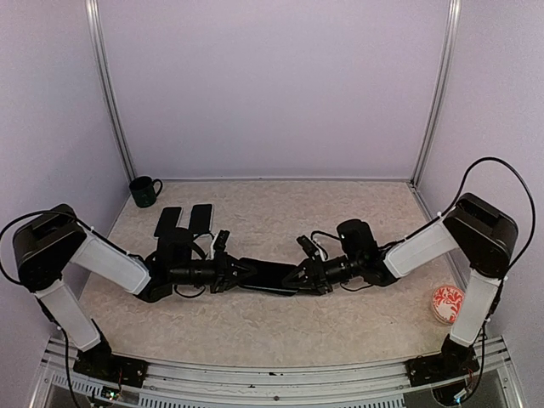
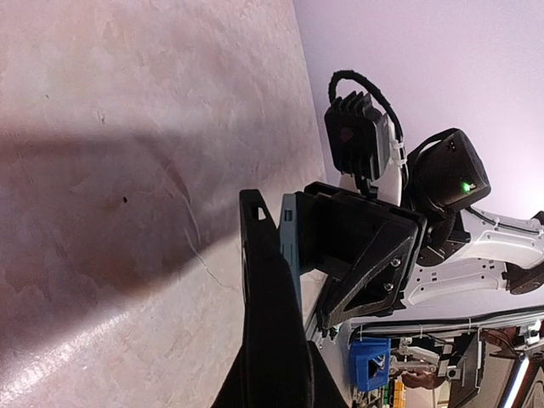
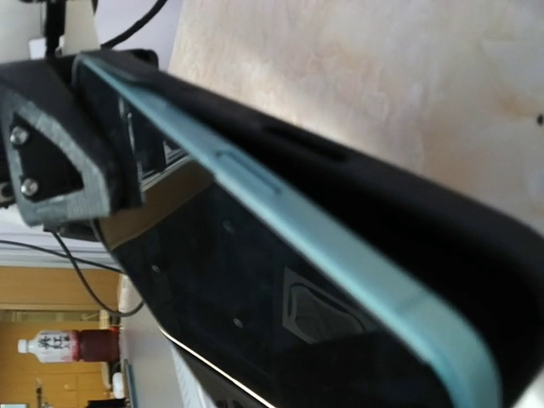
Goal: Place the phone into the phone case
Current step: Pass from the right arm to the left, then press the phone case onto the phone.
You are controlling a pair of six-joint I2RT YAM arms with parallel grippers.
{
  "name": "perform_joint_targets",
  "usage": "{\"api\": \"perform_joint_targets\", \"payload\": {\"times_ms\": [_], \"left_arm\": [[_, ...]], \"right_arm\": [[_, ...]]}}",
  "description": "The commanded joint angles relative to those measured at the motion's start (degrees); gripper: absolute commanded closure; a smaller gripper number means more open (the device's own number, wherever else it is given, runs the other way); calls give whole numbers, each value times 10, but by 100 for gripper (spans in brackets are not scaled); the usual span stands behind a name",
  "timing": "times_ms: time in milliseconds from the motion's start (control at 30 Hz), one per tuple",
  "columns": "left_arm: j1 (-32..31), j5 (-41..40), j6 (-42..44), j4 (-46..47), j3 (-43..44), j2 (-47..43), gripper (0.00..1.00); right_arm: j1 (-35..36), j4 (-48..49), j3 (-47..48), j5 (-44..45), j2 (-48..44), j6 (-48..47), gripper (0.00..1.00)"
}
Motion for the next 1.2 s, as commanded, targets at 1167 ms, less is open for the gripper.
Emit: {"api": "perform_joint_targets", "payload": {"times_ms": [1167], "left_arm": [[9, 110, 77, 80, -7, -116, 100]], "right_arm": [[-45, -34, -65, -118, -193, -144, 47]]}}
